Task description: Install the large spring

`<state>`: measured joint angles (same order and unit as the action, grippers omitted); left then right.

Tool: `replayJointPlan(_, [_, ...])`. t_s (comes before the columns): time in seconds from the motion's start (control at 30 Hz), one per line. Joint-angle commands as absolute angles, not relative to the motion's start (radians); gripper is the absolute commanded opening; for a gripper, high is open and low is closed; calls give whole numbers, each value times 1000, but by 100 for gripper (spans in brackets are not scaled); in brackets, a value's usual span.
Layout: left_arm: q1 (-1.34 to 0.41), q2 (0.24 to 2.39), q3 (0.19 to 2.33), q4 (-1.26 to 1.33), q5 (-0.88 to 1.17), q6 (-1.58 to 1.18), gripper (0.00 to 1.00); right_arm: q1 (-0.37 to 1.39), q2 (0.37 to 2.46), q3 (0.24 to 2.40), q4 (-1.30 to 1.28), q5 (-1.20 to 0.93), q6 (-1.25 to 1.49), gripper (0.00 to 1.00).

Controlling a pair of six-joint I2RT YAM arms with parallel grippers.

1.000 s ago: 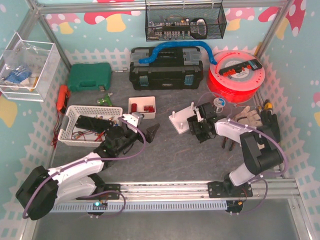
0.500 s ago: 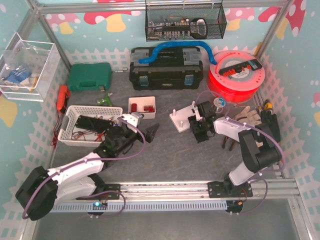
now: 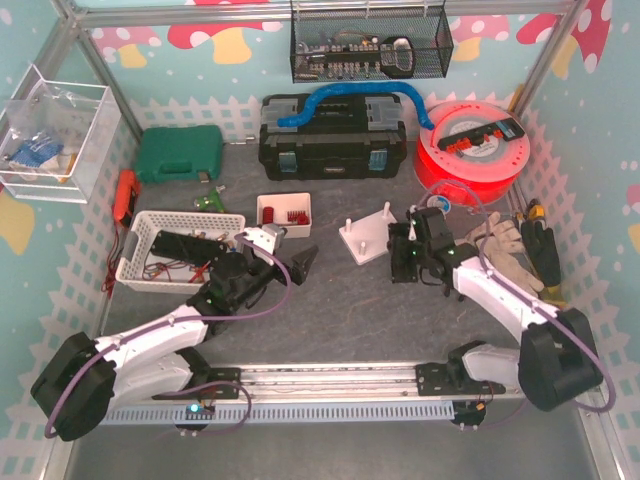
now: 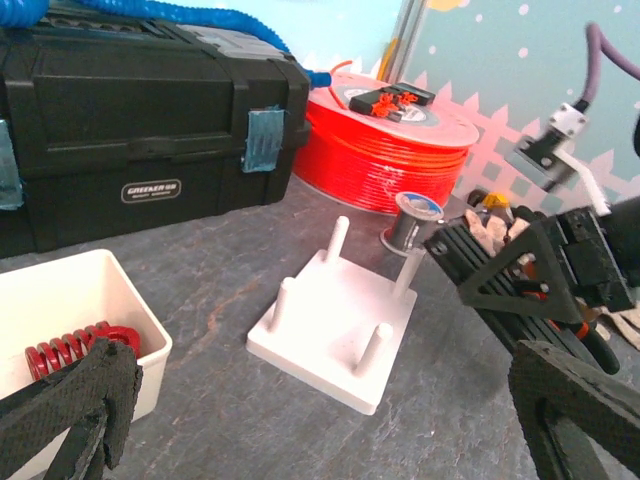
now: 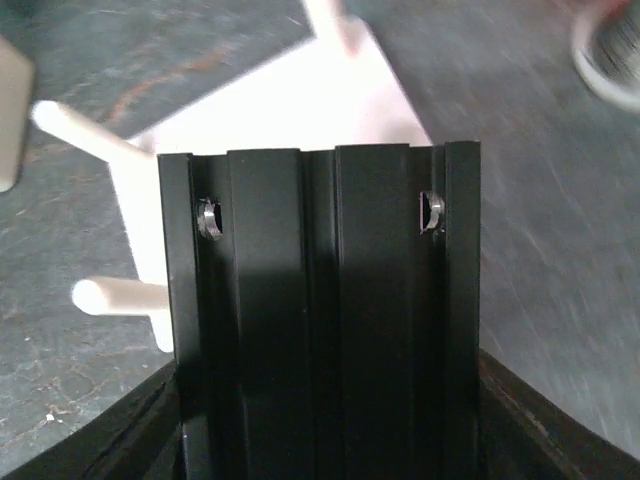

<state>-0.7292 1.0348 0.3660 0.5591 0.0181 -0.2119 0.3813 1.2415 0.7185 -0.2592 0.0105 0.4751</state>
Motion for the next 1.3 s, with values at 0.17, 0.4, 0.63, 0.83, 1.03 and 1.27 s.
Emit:
replayJointPlan(0.17, [-736,1034,361,575,10,-201,99,385,1168,599,-510,149,1050,40])
replayJointPlan(0.4, [-736,1036,360,573,-5,-195,99,385,1277,625,-537,177,1122,41])
replayJointPlan(0.63, [-736,1021,360,570,-3,-196,99,385,1336,647,-548,182,1132,55])
replayJointPlan(0.83, [-736,1021,359,567,-11,-198,99,385,1315,695,-599,211,1120,75])
replayJointPlan(1.03, [-736,1020,367,539,-107,-226,99,385,1212,759,-584,227,980,88])
replayJointPlan(1.27, [-698,1112,597,242,-345,-365,98,385,1121,743,-247,77,601,92])
